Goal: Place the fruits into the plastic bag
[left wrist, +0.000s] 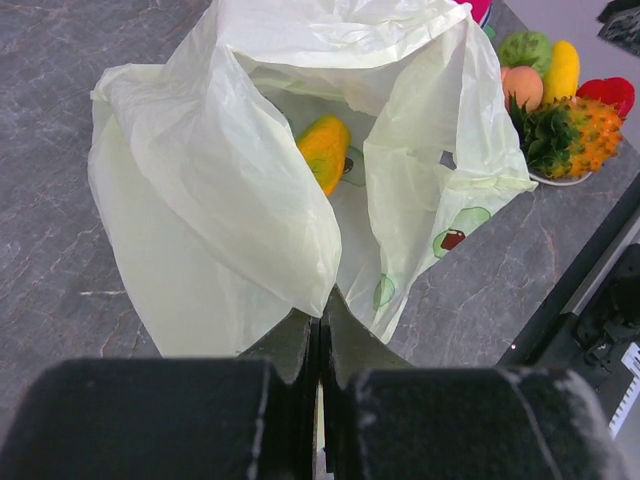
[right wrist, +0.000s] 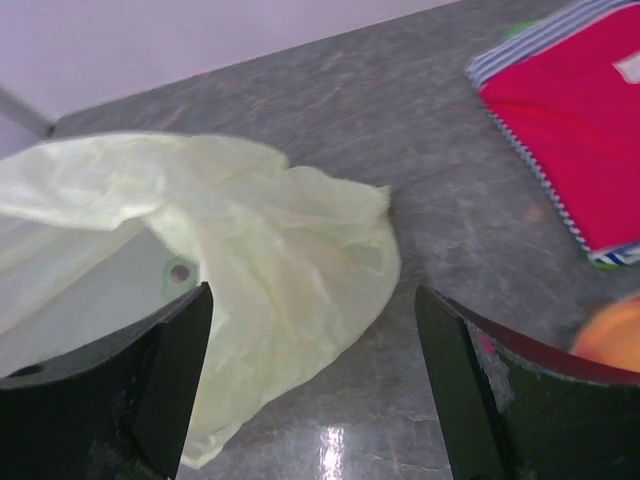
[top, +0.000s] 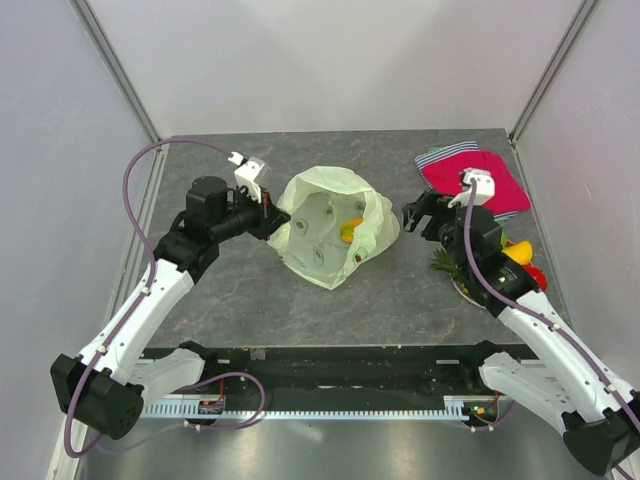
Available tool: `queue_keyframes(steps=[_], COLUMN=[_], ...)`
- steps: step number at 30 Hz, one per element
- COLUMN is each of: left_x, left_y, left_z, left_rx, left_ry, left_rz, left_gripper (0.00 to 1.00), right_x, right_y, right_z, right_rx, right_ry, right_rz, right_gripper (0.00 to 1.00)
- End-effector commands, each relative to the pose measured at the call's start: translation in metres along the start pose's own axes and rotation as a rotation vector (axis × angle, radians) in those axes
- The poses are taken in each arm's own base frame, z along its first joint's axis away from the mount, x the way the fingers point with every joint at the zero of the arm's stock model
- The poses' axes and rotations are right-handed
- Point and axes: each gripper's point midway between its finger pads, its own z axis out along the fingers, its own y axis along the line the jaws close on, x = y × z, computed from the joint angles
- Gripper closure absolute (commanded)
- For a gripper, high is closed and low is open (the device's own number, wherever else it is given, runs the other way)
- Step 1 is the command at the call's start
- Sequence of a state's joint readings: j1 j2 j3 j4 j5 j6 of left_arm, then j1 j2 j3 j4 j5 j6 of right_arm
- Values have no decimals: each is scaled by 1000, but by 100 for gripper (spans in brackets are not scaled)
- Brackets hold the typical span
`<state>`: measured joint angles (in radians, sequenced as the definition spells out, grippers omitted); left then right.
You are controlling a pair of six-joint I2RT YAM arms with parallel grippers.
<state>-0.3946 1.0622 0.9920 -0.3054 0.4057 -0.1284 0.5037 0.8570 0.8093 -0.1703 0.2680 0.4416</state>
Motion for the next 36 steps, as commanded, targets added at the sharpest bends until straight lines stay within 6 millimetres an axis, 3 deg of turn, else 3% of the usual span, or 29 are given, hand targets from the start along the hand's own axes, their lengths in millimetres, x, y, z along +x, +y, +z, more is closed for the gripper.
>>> queue_keyframes(steps=[1,8,14,18,25,36], left_x=[-23,-21,-21,-19,-16,-17], left_y=[-3,-4,-4,-4,-5,-5], left_z=[-5,-3,-3,-1,1,0], left_rx=[0,9,9,12,26,23], left_ry=[-58,-52,-49,-43,-31,-36], left_rz=[26,18,15,10,1,4], left_gripper=[98,98,98,98,98,99], right_x=[-15,19,54,66,79,103], right_y=[-54,-82,-101,-100,-95,-112], right_z=[-24,-44,-43,-38,-33,-22], right_rx=[351,538,637,649,742,853], right_ry=[-14,283,432,468,475,480], right_rz=[123,-72,-162,-197,-319,-381], right_gripper=[11,23,27,33,34,37])
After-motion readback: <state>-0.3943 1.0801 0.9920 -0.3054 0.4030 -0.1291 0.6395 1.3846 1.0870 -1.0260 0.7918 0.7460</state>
